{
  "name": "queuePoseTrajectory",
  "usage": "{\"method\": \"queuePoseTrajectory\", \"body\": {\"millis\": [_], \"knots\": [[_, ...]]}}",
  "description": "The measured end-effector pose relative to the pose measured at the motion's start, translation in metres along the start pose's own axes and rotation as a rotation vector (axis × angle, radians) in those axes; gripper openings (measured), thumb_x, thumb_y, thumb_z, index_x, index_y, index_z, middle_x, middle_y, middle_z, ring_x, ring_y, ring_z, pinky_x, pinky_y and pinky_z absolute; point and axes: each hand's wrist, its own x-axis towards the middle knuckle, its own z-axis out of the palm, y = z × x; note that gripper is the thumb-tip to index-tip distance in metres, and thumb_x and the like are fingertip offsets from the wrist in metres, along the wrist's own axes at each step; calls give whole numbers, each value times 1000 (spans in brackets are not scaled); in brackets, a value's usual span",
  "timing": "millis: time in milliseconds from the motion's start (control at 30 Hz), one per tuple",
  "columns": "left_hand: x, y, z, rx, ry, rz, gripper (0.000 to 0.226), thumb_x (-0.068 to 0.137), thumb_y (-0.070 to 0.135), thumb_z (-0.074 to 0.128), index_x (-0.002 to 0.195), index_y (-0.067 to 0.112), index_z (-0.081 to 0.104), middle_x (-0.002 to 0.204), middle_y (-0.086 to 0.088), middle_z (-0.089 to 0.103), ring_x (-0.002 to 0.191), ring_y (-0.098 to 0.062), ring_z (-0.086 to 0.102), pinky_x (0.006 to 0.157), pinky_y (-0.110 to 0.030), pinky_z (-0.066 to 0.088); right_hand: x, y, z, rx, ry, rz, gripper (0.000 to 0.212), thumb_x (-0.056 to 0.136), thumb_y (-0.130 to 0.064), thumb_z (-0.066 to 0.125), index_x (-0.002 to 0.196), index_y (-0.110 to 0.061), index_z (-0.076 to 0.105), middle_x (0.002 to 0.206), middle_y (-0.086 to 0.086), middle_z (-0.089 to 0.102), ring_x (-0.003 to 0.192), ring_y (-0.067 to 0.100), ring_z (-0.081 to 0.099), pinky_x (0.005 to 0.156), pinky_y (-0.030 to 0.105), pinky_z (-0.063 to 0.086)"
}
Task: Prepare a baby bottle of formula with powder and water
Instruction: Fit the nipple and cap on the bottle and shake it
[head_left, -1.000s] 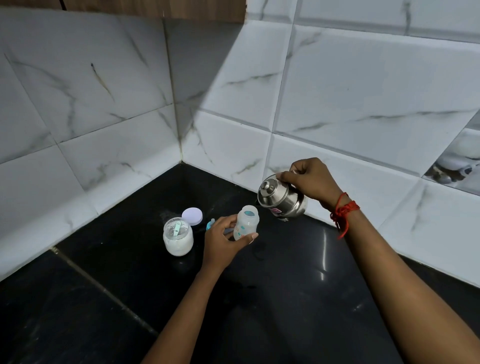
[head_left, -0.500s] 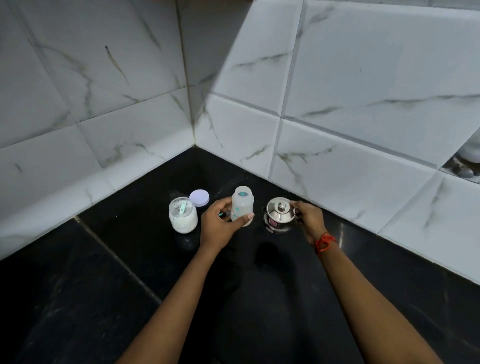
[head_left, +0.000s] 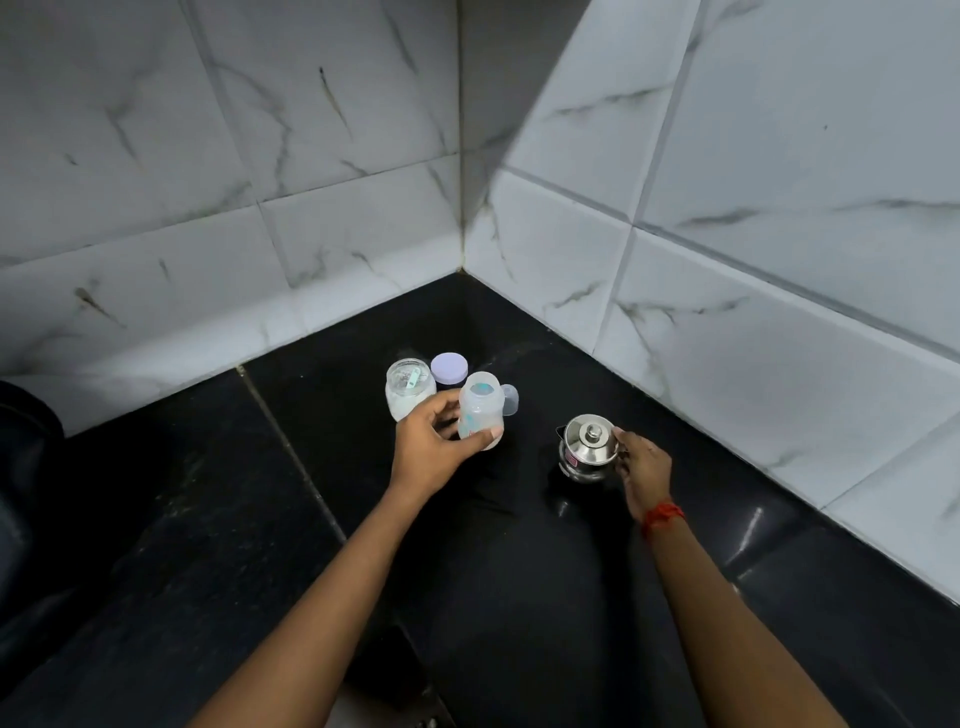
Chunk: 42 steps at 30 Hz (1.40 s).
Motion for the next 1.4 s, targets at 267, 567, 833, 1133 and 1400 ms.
{"method": "queuePoseTrajectory", "body": {"millis": [267, 567, 833, 1133, 1400], "knots": [[-4, -1, -7, 25, -7, -17, 47, 71, 7, 96, 112, 16, 75, 108, 15, 76, 99, 6, 71, 87, -15, 57, 1, 15, -4, -4, -7, 0, 18, 88, -13, 71, 71, -10, 65, 65, 2, 56, 53, 7, 52, 47, 19, 39], [19, -7, -10, 24, -29, -19, 46, 72, 4, 94, 114, 8, 74, 103, 13, 74, 91, 15, 68, 80, -9, 55, 15, 27, -10, -116, 81, -52, 33, 85, -28, 74, 63, -12, 55, 59, 4, 46, 57, 15, 44, 47, 24, 40], [73, -23, -27, 83, -36, -5, 47, 70, 16, 97, 112, 13, 76, 104, 12, 74, 93, 11, 67, 81, -11, 56, 30, -42, 50, -762, 57, -654, 19, 83, -39, 74, 77, -24, 63, 73, -5, 64, 73, 16, 62, 70, 29, 49], [137, -50, -44, 107, -43, 11, 51, 71, 18, 97, 117, 20, 75, 110, 16, 74, 101, 7, 69, 82, -8, 54, 69, -32, 207, -1793, -598, -686, 60, 85, -54, 64, 138, -30, 51, 126, 2, 65, 122, 27, 49, 100, 44, 41], [162, -69, -43, 62, -27, 9, 52, 72, 14, 96, 120, 15, 75, 112, 9, 76, 103, 0, 70, 85, -12, 55, 86, 12, 243, -2128, -714, -717, 56, 87, -51, 64, 138, -31, 52, 131, 3, 61, 130, 27, 43, 107, 49, 30]]}}
